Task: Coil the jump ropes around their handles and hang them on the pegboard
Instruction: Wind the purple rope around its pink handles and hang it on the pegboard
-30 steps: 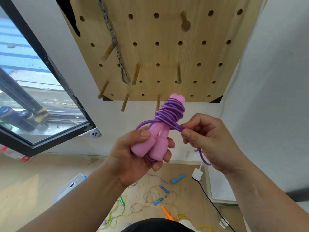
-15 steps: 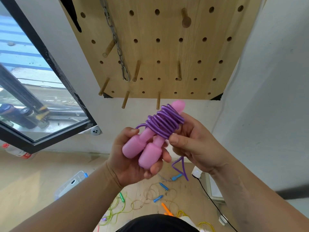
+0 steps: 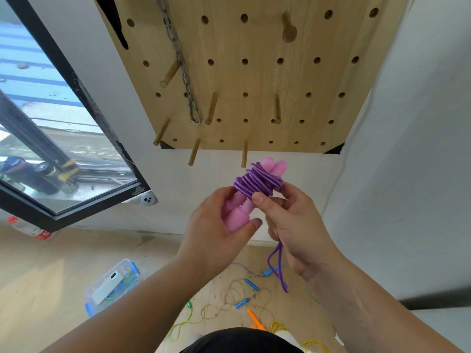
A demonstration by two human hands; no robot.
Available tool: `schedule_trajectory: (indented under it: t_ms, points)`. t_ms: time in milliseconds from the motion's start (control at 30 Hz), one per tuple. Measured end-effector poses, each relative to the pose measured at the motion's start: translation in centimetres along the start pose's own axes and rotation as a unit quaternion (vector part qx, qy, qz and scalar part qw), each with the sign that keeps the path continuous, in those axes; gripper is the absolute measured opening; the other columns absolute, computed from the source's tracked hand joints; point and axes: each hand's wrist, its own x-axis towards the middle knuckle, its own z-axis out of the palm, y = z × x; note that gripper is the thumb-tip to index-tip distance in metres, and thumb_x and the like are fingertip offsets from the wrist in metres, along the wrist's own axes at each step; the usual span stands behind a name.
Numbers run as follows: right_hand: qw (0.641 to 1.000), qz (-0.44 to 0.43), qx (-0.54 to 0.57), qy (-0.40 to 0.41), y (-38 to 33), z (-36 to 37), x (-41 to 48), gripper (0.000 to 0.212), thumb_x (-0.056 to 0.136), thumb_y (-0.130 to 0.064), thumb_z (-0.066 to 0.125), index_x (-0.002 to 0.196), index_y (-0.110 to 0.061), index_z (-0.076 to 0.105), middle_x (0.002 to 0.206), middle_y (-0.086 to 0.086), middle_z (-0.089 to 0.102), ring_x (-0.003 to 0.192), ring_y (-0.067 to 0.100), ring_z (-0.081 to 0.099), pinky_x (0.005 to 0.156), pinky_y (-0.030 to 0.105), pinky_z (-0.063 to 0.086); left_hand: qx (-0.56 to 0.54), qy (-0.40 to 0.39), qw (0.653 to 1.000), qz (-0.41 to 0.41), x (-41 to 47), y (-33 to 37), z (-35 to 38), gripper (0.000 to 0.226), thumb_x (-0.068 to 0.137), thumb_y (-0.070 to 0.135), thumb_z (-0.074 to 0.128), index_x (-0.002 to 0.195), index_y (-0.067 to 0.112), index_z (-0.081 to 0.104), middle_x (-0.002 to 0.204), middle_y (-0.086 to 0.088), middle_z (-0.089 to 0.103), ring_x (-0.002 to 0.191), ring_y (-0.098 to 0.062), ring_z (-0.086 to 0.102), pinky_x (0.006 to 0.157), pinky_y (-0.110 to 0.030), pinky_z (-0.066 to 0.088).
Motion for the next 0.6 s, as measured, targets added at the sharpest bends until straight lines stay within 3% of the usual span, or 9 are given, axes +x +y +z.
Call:
schedule_trajectory:
  t_ms: [100,200,267,367,533,600]
  points:
    - [0.999,-0.025,-0.03,-0.01,-0.4,-0.2,-0.1,0.024,0.094,-0.021,0.068,0.118,-0.021,0.067,0.067,0.001,0.062,0.042,0.006,0.037,0.044,0.02,0.032,-0.075,-0.001,0.997,-0.012,0.4,0.3,-0.3,0.042,0.078,0.027,0.084,0.111,0.034,0.059,0.099,0.014,0.067,0.086,-0.003,0.065,0.069,-0.017,0.054]
    - [0.991,-0.046,-0.126,-0.016,-1.0,-0.9,0.2,0.026,0.096,-0.029,0.063,0.122,-0.025,0.063,0.065,0.0,0.067,0.046,0.011,0.044,0.047,0.021,0.038,-0.222,-0.025,0.971,-0.085,0.9,0.8,-0.8,0.023,0.087,0.017,0.075,0.108,0.023,0.067,0.093,0.003,0.072,0.08,-0.012,0.066,0.068,-0.023,0.056]
    - [0.98,-0.055,-0.188,-0.018,-1.1,-1.3,0.5,0.018,0.098,-0.033,0.06,0.109,-0.022,0.069,0.058,0.0,0.064,0.047,0.006,0.048,0.05,0.018,0.041,-0.342,-0.027,0.928,-0.147,1.3,1.1,-1.1,0.021,0.091,0.021,0.067,0.109,0.011,0.068,0.094,-0.008,0.072,0.081,-0.022,0.063,0.07,-0.031,0.054]
    - [0.962,-0.077,-0.259,-0.036,-0.9,-1.7,0.4,0.027,0.099,-0.035,0.057,0.08,-0.019,0.068,0.051,-0.005,0.053,0.05,0.006,0.045,0.054,0.019,0.041,-0.477,-0.019,0.854,-0.205,2.0,1.5,-1.3,0.039,0.081,0.031,0.064,0.109,0.003,0.067,0.091,-0.014,0.07,0.079,-0.026,0.062,0.069,-0.039,0.05]
    - [0.936,-0.14,-0.316,-0.068,-1.3,-2.7,0.3,0.022,0.1,-0.027,0.057,0.081,-0.02,0.067,0.058,-0.005,0.051,0.054,0.005,0.045,0.053,0.014,0.036,-0.574,-0.12,0.779,-0.221,1.9,2.3,-1.2,0.047,0.086,0.04,0.056,0.111,0.001,0.065,0.09,-0.02,0.063,0.069,-0.025,0.058,0.053,-0.031,0.046]
    - [0.946,-0.125,-0.291,-0.061,-1.4,-3.3,0.9,0.017,0.096,-0.032,0.061,0.087,-0.019,0.066,0.058,-0.003,0.053,0.055,0.007,0.047,0.054,0.02,0.04,-0.6,-0.171,0.747,-0.23,1.7,2.4,-1.2,0.051,0.087,0.044,0.053,0.108,0.0,0.068,0.086,-0.019,0.062,0.063,-0.023,0.057,0.046,-0.027,0.044]
